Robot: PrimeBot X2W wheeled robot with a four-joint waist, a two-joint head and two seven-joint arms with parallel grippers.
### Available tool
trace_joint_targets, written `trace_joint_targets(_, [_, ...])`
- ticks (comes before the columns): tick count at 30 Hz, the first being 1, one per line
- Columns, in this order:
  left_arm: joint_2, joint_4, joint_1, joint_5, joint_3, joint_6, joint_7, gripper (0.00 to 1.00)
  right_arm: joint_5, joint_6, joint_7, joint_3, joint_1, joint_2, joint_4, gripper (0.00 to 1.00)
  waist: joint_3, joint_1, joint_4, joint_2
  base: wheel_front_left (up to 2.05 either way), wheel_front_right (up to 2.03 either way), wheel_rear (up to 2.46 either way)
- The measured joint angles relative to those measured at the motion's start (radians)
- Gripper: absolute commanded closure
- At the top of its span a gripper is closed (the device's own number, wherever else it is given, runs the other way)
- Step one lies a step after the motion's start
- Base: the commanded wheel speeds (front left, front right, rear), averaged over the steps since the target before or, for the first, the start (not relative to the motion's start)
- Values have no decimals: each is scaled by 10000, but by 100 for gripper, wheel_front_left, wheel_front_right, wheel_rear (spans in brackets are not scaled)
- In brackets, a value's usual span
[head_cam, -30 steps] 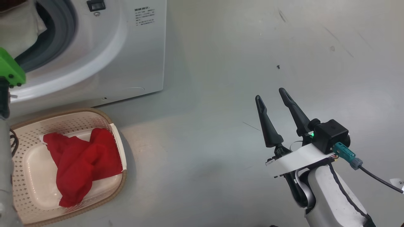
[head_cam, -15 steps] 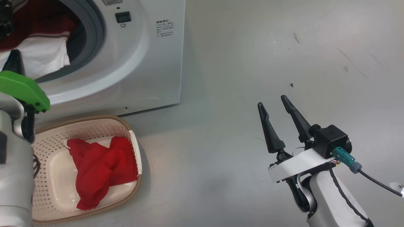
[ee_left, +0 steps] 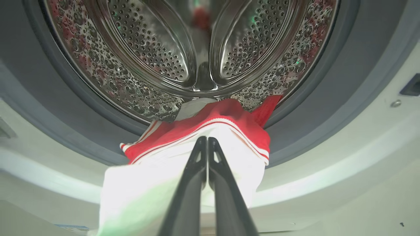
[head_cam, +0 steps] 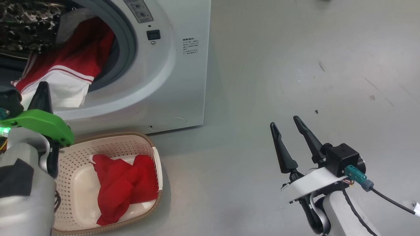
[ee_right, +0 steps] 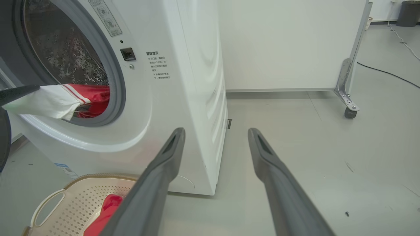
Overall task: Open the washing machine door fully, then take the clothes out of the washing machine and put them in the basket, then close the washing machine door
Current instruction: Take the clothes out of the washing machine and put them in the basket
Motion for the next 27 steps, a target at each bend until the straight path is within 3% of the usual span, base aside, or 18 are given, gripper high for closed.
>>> trace_joint_targets(19, [-591, -1751, 1184, 207, -462, -8, -456, 100, -130, 100, 0, -167, 544, -2, 150, 0, -1086, 0, 541, 0, 0, 0, 0])
trace_joint_targets(27, [-633, -3402, 1573, 144, -134, -8, -456, 100, -213, 171, 0, -140, 621, -2, 159, 0, -1354, 0, 722, 0, 0, 0, 0])
